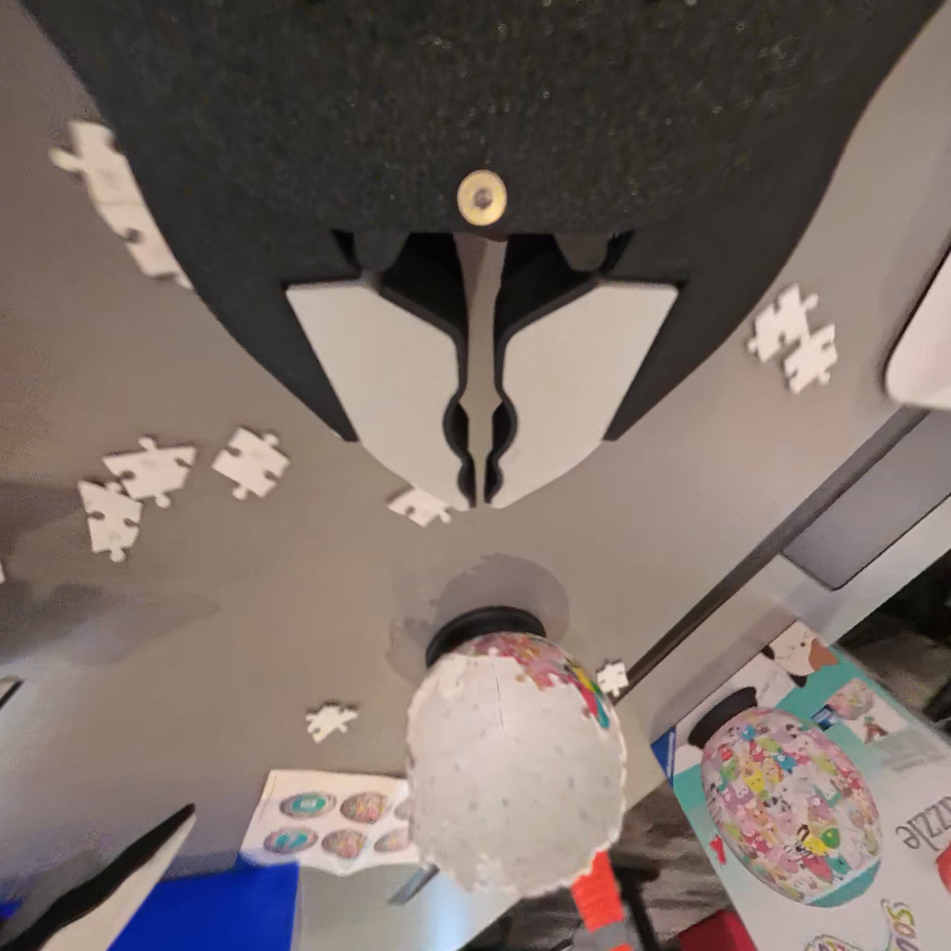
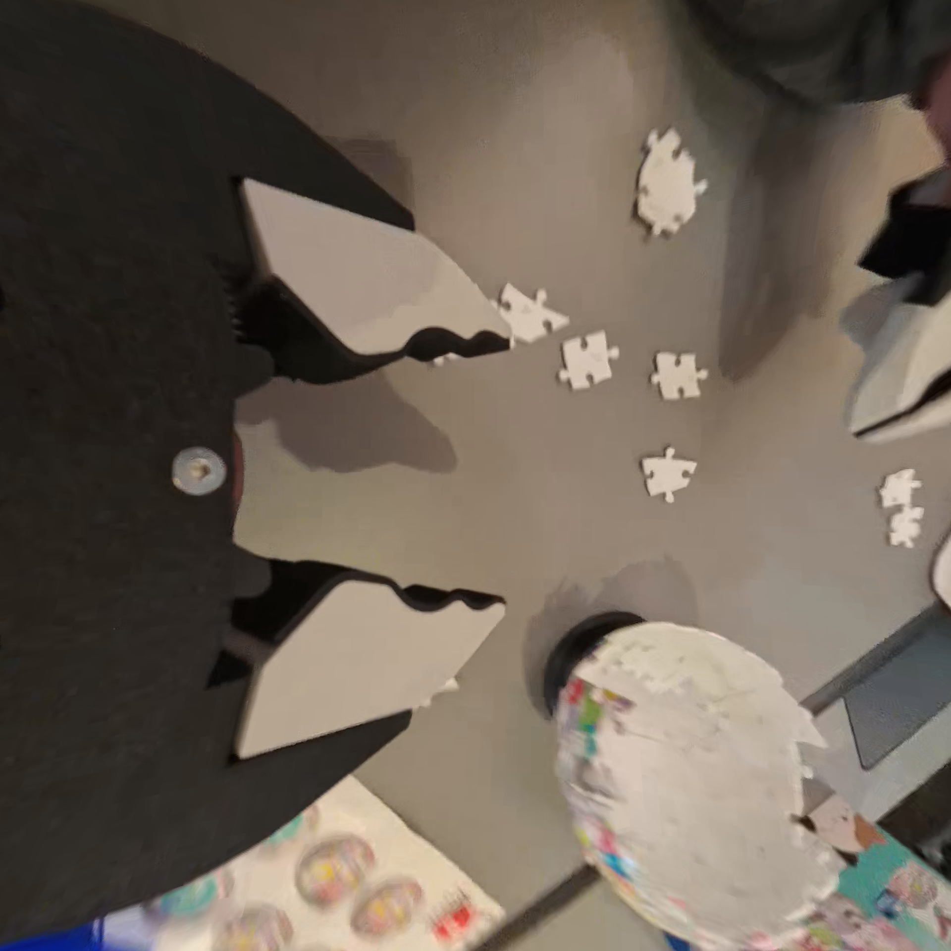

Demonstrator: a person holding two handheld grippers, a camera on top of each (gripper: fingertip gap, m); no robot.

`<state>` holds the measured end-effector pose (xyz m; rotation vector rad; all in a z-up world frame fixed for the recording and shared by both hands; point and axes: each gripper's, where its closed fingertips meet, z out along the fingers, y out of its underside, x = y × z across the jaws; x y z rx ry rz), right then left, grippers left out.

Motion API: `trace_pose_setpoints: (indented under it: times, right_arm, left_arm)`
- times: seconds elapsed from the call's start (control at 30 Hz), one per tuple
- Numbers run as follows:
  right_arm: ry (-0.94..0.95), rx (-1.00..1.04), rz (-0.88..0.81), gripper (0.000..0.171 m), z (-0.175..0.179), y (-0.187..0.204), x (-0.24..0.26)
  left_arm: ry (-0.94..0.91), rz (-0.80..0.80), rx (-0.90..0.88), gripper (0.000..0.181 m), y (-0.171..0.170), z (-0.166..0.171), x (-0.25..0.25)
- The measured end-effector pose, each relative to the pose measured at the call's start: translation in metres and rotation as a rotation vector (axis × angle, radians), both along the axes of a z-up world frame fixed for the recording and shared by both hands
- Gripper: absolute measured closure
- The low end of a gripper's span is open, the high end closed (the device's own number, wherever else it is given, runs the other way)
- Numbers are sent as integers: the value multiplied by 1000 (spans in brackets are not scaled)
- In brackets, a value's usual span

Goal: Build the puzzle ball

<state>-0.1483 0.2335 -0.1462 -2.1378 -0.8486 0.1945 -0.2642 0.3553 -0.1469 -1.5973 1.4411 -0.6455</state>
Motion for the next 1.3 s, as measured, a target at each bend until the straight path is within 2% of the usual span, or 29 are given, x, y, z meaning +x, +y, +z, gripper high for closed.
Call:
trace_pose_setpoints:
  times: [0.07,0.1,0.17,0.23,0.37,0.47,0.63,1.03,1.3]
  right_arm:
    - [-126,-12,59,85,9,33,2]
    - [-170,-32,84,81,12,48,2]
    - [-248,-128,125,72,9,72,2]
    - [-324,-221,172,71,1,88,-3]
    - [-450,-414,210,80,-18,108,1]
    - [-572,-633,205,85,-30,107,13]
    - [-720,-805,229,95,-43,102,18]
    - [-865,-845,185,102,-66,105,33]
    - [-875,-794,205,124,-53,105,30]
  left_arm:
    - [-27,-19,-31,150,37,-2,12]
    - [-57,-31,-46,144,52,-2,20]
    - [-159,-56,-81,143,75,0,37]
    - [-248,-93,-147,143,82,-2,48]
    - [-258,-229,-299,143,58,-5,45]
    - [-317,-219,-295,146,56,3,38]
    - [-288,-213,-292,147,48,-1,33]
    - [-267,-213,-293,148,47,-4,34]
    - [-249,-216,-271,149,45,-6,35]
